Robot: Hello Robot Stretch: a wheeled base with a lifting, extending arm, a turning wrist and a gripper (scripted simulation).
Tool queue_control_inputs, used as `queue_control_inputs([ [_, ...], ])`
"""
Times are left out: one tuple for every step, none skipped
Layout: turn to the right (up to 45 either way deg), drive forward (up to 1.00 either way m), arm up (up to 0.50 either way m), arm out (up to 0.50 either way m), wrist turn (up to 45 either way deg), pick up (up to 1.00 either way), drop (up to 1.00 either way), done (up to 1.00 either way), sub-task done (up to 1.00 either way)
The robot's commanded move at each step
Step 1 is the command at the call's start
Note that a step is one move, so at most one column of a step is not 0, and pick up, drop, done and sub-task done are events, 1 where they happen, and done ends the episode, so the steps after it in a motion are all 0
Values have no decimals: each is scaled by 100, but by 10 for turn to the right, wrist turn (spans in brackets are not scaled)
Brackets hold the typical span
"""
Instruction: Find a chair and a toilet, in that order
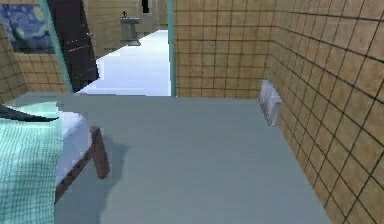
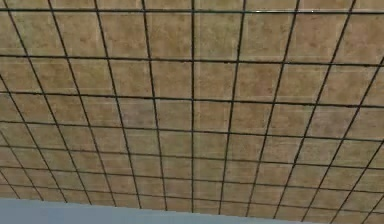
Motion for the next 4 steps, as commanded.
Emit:
queue_control_inputs([
  [-60, 0, 0, 0, 0, 0, 0, 0, 0],
  [0, 100, 0, 0, 0, 0, 0, 0, 0],
  [-30, 0, 0, 0, 0, 0, 0, 0, 0],
  [0, 70, 0, 0, 0, 0, 0, 0, 0],
])
